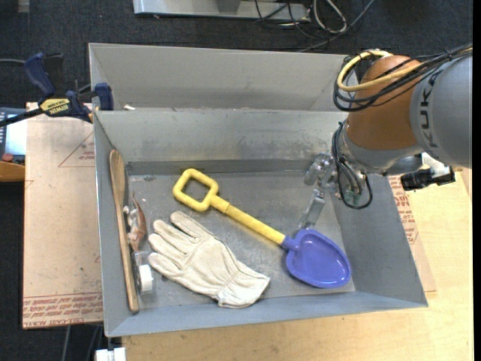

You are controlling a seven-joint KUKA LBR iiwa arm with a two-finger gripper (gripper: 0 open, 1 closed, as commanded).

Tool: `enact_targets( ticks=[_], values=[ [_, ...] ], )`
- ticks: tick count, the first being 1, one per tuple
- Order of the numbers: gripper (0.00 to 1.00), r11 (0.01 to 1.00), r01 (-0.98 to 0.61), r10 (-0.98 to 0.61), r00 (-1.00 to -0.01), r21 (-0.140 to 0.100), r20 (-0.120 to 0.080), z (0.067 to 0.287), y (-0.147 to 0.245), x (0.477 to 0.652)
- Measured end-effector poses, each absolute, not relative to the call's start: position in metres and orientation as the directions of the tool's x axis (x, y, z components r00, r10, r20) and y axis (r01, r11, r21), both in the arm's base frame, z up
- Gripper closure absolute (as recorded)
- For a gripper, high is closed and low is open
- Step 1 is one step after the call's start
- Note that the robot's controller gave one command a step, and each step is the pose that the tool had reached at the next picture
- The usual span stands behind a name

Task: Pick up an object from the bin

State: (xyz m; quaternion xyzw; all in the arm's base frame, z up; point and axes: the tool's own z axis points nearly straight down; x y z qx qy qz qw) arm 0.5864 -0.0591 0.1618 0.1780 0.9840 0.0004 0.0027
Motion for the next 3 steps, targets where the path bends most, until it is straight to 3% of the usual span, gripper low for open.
enact_targets(
  ticks=[1,2,3],
  values=[
    [0.0,1.0,-0.026,-0.026,-1.0,0.0,-0.008,0.149,-0.042,0.626],
    [0.0,0.978,0.207,0.207,-0.978,0.001,0.007,0.092,-0.033,0.524],
    [0.0,1.0,0.017,0.017,-1.0,0.001,-0.019,0.109,-0.108,0.575]
  ],
)
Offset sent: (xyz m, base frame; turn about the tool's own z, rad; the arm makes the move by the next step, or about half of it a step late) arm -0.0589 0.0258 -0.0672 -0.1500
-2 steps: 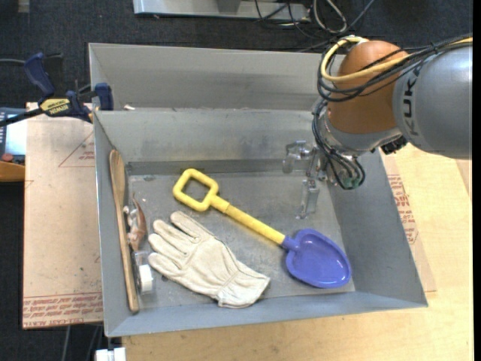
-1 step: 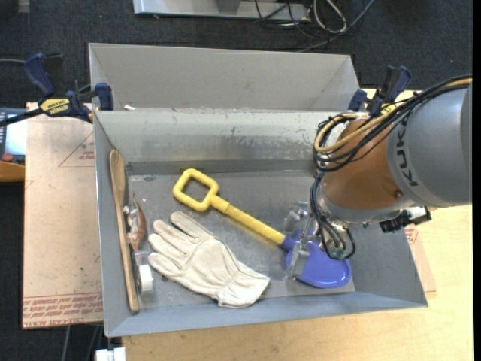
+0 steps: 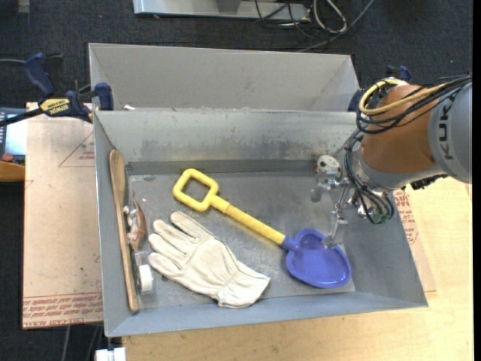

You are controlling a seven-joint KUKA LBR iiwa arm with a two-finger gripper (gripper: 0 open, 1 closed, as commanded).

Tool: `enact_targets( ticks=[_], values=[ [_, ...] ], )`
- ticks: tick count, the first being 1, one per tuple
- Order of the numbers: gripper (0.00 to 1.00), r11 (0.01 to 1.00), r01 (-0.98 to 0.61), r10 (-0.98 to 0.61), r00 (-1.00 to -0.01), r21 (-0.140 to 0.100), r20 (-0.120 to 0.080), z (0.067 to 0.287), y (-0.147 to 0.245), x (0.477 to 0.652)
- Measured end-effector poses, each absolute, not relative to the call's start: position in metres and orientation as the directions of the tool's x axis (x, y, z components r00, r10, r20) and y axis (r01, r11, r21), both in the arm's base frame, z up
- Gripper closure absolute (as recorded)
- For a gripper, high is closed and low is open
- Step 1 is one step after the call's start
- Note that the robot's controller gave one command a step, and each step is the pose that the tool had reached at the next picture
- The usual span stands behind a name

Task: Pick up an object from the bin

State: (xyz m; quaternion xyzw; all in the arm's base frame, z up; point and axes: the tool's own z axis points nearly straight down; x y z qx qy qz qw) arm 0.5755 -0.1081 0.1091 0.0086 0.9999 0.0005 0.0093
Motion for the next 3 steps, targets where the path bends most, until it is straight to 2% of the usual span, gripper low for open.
enact_targets(
  ticks=[1,2,3],
  values=[
    [0.0,1.0,0.031,0.031,-0.999,-0.002,-0.005,0.127,-0.108,0.564],
    [0.0,0.992,-0.127,-0.127,-0.992,-0.002,-0.013,0.143,-0.113,0.563],
    [0.0,0.963,-0.269,-0.269,-0.963,-0.005,-0.012,0.138,-0.117,0.564]
  ],
)
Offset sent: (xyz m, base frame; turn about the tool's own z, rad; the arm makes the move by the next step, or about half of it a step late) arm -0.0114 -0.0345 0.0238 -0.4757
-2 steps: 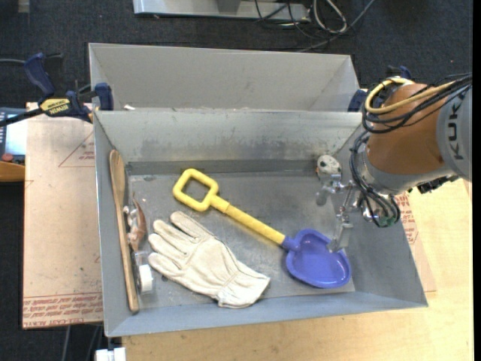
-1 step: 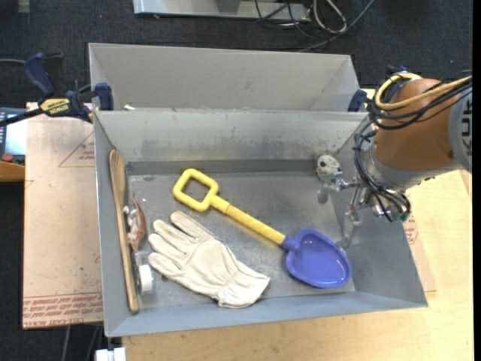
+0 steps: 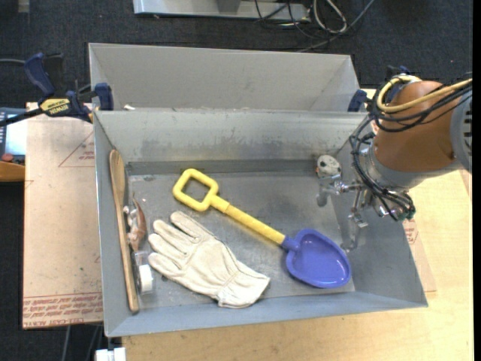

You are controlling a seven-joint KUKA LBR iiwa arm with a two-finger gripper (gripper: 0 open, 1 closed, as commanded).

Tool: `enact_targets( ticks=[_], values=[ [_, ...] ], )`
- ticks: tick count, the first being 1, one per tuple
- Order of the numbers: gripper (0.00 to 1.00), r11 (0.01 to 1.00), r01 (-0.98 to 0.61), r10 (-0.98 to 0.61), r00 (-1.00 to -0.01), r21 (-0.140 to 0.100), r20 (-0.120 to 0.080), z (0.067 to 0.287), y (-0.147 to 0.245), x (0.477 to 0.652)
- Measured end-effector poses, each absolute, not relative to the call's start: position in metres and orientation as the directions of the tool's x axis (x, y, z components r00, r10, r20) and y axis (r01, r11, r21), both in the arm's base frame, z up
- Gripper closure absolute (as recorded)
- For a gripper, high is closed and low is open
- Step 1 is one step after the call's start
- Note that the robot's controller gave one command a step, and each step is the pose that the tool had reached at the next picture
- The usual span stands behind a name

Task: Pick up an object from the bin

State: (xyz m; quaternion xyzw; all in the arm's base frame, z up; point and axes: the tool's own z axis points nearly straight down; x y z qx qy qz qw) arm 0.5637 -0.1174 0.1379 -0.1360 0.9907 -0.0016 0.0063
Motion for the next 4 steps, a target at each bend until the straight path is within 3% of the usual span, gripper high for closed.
enact_targets(
  ticks=[1,2,3,4],
  values=[
    [0.0,0.961,-0.276,-0.276,-0.961,-0.005,-0.016,0.124,-0.109,0.572],
    [0.0,0.967,-0.254,-0.254,-0.967,-0.004,-0.018,0.148,-0.12,0.562],
    [0.0,0.994,-0.108,-0.108,-0.994,0.005,-0.01,0.069,-0.101,0.565],
    [0.0,0.992,-0.123,-0.123,-0.992,0.002,-0.015,0.079,-0.101,0.571]
  ],
)
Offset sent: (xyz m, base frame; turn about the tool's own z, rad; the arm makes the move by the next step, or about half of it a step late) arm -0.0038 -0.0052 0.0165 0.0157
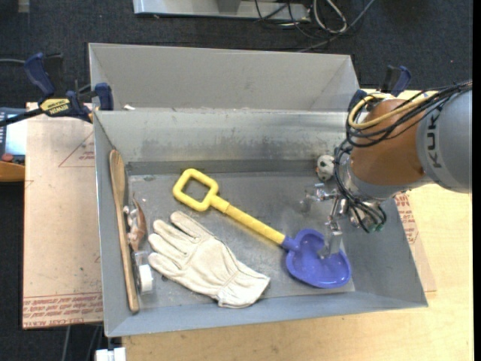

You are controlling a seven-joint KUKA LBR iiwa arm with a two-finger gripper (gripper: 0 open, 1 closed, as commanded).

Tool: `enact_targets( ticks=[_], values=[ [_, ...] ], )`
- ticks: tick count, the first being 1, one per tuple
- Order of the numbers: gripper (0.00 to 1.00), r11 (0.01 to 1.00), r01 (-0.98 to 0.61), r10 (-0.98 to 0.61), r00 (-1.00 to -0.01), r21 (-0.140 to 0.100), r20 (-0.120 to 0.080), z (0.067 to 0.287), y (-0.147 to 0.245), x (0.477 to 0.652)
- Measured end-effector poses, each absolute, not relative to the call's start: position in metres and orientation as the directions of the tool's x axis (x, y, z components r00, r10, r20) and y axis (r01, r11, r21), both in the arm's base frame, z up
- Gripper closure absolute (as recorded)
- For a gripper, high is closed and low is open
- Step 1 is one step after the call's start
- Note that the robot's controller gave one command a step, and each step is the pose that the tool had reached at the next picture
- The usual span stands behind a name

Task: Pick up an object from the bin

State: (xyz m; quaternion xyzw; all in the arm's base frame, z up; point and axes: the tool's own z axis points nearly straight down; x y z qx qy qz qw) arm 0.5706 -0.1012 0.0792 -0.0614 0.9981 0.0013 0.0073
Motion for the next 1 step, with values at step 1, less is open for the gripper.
enact_targets(
  ticks=[1],
  values=[
    [0.0,0.983,-0.185,-0.185,-0.983,0.002,-0.015,0.1019,-0.0988,0.5633]
  ],
)
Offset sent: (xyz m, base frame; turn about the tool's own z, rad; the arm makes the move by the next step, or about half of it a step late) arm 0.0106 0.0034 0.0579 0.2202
